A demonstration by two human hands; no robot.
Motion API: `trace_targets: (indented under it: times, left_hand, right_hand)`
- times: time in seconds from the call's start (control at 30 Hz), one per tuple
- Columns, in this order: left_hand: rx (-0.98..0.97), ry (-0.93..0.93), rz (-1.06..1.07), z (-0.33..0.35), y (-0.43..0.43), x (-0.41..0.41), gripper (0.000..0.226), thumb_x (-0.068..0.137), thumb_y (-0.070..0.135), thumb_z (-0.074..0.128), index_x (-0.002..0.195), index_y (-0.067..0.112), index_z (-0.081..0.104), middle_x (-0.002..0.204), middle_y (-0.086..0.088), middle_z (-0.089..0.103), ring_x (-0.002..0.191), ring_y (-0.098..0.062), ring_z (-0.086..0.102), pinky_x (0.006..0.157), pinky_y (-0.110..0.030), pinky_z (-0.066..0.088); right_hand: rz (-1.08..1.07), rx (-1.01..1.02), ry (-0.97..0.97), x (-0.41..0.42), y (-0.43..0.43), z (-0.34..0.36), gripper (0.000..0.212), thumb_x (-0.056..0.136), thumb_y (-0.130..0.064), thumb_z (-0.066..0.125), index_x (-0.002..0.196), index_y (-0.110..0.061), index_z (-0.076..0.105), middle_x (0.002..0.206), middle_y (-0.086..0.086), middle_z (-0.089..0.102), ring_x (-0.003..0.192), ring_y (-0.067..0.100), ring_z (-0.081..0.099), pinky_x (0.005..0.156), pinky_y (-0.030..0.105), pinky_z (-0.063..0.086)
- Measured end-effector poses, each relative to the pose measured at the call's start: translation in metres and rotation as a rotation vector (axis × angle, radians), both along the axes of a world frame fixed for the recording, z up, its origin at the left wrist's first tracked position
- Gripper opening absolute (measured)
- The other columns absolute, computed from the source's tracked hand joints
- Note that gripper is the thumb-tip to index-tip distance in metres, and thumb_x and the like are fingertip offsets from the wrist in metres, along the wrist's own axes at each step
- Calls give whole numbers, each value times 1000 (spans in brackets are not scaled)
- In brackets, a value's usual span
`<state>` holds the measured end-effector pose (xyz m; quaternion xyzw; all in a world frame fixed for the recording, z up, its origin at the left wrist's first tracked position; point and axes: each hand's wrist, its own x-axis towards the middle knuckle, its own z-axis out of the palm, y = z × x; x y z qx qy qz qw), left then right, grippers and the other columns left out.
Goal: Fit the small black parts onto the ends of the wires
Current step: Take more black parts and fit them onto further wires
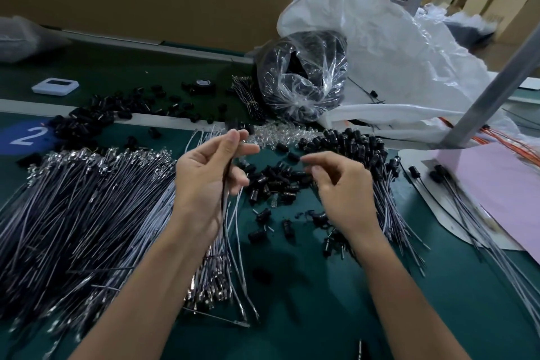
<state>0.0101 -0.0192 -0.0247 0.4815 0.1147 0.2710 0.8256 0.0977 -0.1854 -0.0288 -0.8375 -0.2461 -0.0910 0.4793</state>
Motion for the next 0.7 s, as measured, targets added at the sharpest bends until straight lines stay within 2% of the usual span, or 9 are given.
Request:
trace_targets:
  times: [0.07, 0.13, 0.23, 0.33, 0.43, 0.6, 0.7]
  left_hand:
    - [71, 79, -21, -1, 1, 1, 27, 79, 26, 66, 98, 7, 70, 81, -7, 76, 32, -4, 48, 31, -12, 34]
    - [131, 143, -33, -3, 0, 3, 24, 84, 20, 66, 103, 5, 68, 83, -7, 77, 30, -5, 45, 29, -13, 30]
    - [177, 208, -33, -8, 0, 4, 17, 90, 16, 66, 105, 9, 67, 88, -3, 77, 32, -7, 48, 32, -15, 33]
    - [152, 226, -60, -11, 1, 5, 19, 91, 12, 65, 109, 8, 66, 91, -2, 78, 43, -10, 59, 39, -16, 40]
    - [184, 242, -88, -13, 0, 6, 22, 92, 11, 65, 114, 5, 65, 92, -4, 77, 47, -10, 60, 39, -14, 39]
    - [242, 233, -85, -14, -2, 6, 15, 93, 11, 64, 108, 9, 66, 87, -5, 77, 40, -8, 49, 38, -12, 34]
    - [231, 222, -98, -14, -3, 7, 14, 93, 10, 64, 107, 8, 67, 87, -7, 77, 40, -7, 46, 39, -10, 35]
  right_hand:
    - [71, -138, 43, 1, 0, -3, 27, 92, 0, 61, 98, -20, 76, 89, -12, 71, 83, -9, 63, 72, 4, 46]
    - [171, -230, 24, -3, 5, -5, 29, 90, 3, 63, 99, -21, 77, 90, -10, 68, 83, -5, 61, 74, 5, 43]
    - [256, -424, -90, -7, 15, -14, 35, 87, 4, 62, 108, -21, 75, 97, -3, 62, 97, 12, 52, 87, 21, 44]
    - [219, -472, -177, -9, 19, -19, 25, 85, 1, 67, 102, -15, 75, 97, -1, 60, 96, 15, 53, 85, 29, 47]
    - [237, -480, -209, -9, 18, -17, 11, 83, -3, 71, 92, -9, 73, 95, 2, 62, 94, 20, 56, 83, 38, 50]
    - [266, -569, -234, -10, 17, -15, 17, 86, -6, 67, 97, -17, 70, 97, -4, 63, 96, 14, 48, 78, 36, 47]
    - [283, -607, -266, -8, 17, -17, 18, 88, -7, 63, 100, -20, 65, 97, -7, 63, 97, 13, 43, 75, 27, 42]
